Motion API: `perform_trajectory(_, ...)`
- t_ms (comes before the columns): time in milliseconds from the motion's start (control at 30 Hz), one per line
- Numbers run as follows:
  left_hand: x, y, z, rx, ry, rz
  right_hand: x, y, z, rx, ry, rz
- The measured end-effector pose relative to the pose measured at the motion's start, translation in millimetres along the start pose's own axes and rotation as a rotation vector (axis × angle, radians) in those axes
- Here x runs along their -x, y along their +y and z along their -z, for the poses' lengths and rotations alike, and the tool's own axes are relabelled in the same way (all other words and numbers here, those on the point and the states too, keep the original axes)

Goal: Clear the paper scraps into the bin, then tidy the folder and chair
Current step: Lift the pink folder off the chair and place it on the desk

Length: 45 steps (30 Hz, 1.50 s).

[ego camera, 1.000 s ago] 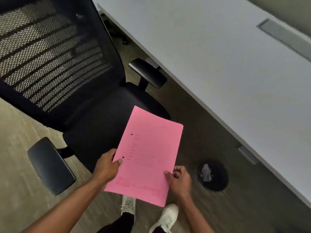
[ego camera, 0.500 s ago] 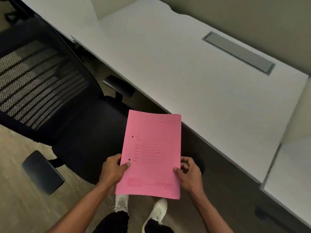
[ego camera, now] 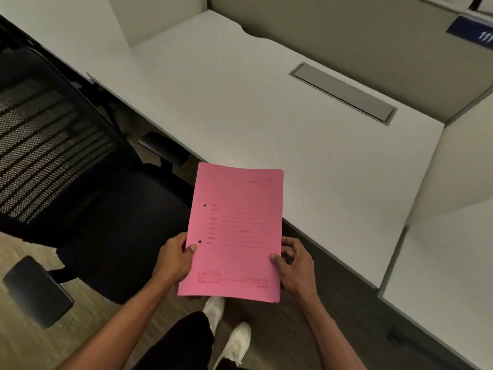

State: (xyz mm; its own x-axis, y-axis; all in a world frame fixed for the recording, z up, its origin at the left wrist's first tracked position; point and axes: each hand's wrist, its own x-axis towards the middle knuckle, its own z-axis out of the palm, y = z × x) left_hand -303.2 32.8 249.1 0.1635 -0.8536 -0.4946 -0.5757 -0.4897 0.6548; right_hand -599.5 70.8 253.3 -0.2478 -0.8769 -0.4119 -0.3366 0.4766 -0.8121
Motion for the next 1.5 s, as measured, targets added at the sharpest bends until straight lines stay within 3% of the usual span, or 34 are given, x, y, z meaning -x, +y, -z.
perform_trajectory(500,-120,66,47,0.14,-0.009,-0.083,-110,-72,-26,-0.001,0.045,0.0)
perform_trajectory(933,-248,152,92,0.049,0.022,-0.16,-222,-151,-41,-0.054,0.101,0.021)
perform_trajectory(1500,-449,314,65,-0.122,0.141,-0.206,-445,-215,0,-0.19,0.091,0.051)
